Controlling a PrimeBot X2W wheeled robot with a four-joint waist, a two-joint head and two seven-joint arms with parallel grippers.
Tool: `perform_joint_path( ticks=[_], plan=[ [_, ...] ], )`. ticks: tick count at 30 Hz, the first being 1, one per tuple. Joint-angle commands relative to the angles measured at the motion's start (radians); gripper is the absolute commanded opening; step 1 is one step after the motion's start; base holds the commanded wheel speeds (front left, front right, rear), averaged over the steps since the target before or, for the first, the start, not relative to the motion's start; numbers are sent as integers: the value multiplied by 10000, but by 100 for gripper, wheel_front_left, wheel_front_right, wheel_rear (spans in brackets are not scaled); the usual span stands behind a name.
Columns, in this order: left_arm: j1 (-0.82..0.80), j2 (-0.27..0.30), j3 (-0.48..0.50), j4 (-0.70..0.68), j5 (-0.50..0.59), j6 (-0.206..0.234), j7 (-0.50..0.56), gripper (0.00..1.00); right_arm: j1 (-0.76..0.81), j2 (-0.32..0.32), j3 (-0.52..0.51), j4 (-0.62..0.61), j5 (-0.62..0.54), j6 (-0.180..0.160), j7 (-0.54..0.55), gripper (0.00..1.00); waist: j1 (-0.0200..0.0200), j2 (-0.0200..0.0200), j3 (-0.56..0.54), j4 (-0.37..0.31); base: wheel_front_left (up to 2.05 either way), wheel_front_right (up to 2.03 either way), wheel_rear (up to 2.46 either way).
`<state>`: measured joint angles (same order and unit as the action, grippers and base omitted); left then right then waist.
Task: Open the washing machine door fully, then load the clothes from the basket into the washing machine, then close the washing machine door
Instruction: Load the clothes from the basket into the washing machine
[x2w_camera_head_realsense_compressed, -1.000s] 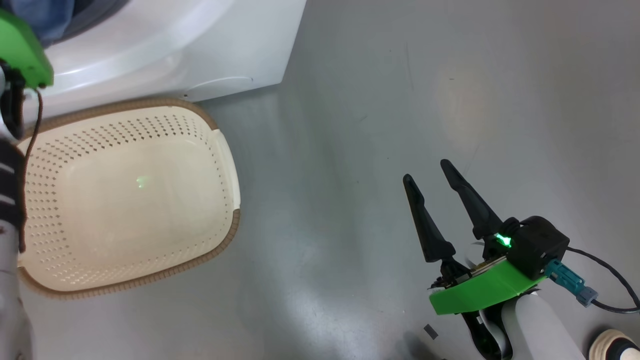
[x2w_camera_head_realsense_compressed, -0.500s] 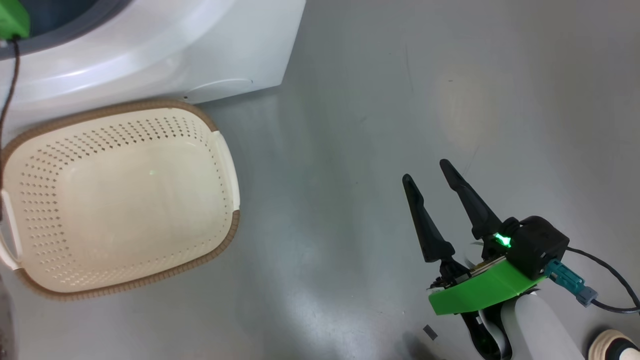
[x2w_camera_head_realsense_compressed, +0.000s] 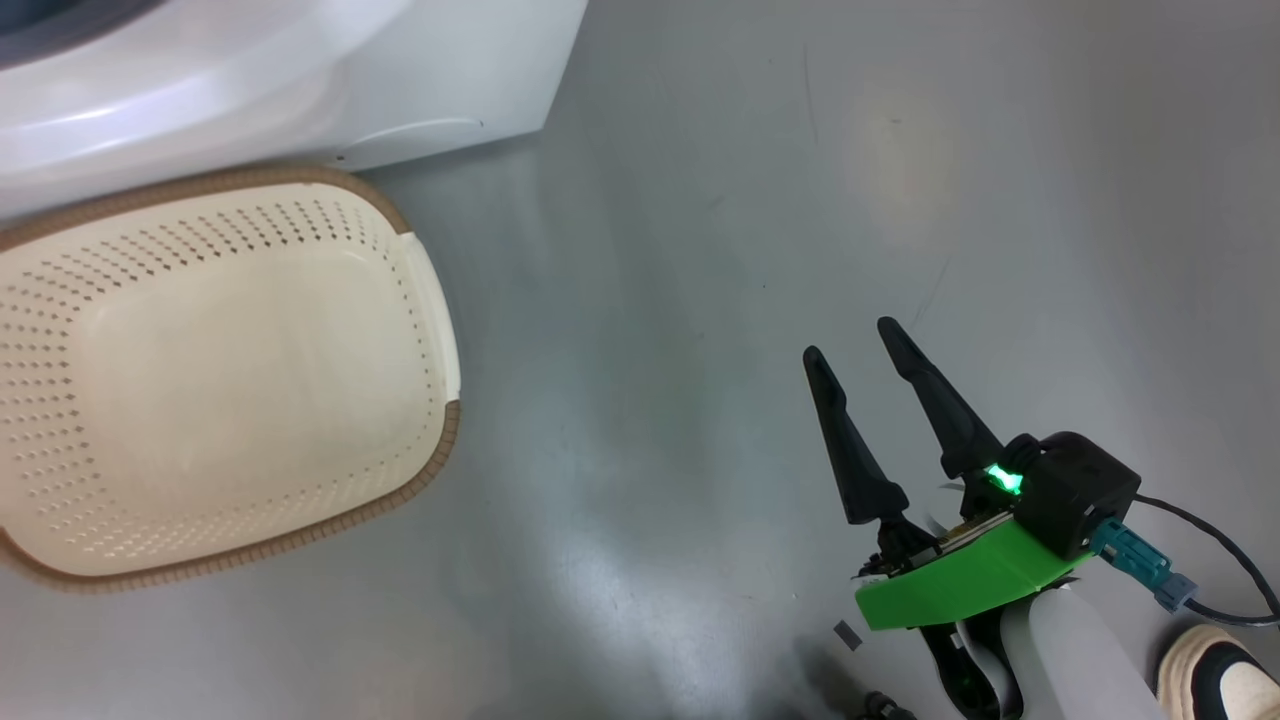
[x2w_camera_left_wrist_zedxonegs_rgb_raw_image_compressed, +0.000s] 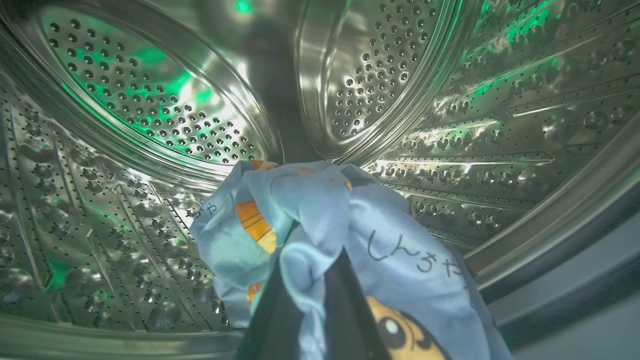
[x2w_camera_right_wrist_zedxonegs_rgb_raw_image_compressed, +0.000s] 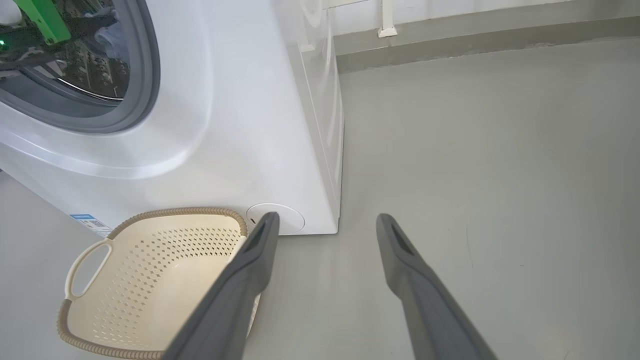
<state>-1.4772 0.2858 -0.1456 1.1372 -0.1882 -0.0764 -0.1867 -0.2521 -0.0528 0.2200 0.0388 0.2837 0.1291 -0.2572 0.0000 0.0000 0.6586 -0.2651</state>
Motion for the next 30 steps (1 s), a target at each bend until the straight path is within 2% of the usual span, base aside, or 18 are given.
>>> perform_joint_path(
  ticks=[1, 19, 30],
  plan=[
    [-413, 459, -23, -164, 74, -17, -90, 0, 149, 26, 275, -264, 32, 16, -46, 100, 0, 0, 143, -38, 0, 0, 0],
    [-1720, 755, -533, 392, 178, -173, -174, 0, 221, 26, 487, -291, 70, 16, -46, 100, 0, 0, 982, -166, 0, 0, 0],
    [-2031, 738, -648, 970, -66, -316, 745, 0, 107, 26, 586, -324, 178, 16, -46, 100, 0, 0, 1311, -186, 0, 0, 0]
  ],
)
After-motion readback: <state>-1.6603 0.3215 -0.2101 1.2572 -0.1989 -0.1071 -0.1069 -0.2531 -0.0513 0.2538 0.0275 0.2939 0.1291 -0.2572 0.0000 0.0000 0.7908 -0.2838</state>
